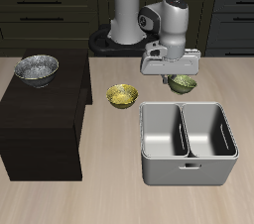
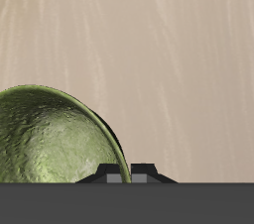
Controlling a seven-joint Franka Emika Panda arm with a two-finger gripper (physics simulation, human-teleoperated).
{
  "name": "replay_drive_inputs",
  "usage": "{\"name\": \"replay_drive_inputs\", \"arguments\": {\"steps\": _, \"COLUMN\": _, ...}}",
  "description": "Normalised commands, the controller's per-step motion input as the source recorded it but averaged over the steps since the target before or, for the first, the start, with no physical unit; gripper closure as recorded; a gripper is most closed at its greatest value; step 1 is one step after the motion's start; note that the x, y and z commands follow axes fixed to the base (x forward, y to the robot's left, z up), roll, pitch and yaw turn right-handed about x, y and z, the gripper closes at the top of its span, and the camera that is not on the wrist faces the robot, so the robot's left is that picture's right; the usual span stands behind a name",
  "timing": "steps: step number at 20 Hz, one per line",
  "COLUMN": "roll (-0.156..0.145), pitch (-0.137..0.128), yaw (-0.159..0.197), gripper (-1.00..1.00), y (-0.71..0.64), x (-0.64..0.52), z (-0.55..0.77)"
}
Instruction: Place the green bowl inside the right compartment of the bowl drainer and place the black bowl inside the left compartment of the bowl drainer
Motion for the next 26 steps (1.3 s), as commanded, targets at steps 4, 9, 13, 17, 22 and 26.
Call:
{"name": "replay_drive_inputs", "arguments": {"steps": 4, "roll": 0.007, "pitch": -0.014, "yaw": -0.019, "gripper": 1.0, "y": -0.05, "x": 0.03, "z": 0.31}}
{"name": "replay_drive_inputs", "arguments": {"steps": 9, "roll": 0.013, "pitch": -0.037, "yaw": -0.013, "gripper": 1.0, "y": -0.03, "x": 0.01, "z": 0.43}}
{"name": "replay_drive_inputs", "arguments": {"steps": 13, "roll": 0.004, "pitch": -0.028, "yaw": -0.02, "gripper": 1.0, "y": -0.06, "x": 0.0, "z": 0.42}}
{"name": "replay_drive_inputs", "arguments": {"steps": 17, "roll": 0.009, "pitch": -0.025, "yaw": -0.01, "gripper": 1.0, "y": -0.01, "x": -0.01, "z": 0.35}}
{"name": "replay_drive_inputs", "arguments": {"steps": 22, "roll": 0.014, "pitch": -0.073, "yaw": -0.009, "gripper": 1.0, "y": 0.08, "x": -0.1, "z": 0.58}}
{"name": "replay_drive_inputs", "arguments": {"steps": 26, "roll": 0.022, "pitch": -0.051, "yaw": -0.01, "gripper": 1.0, "y": 0.11, "x": -0.1, "z": 0.5}}
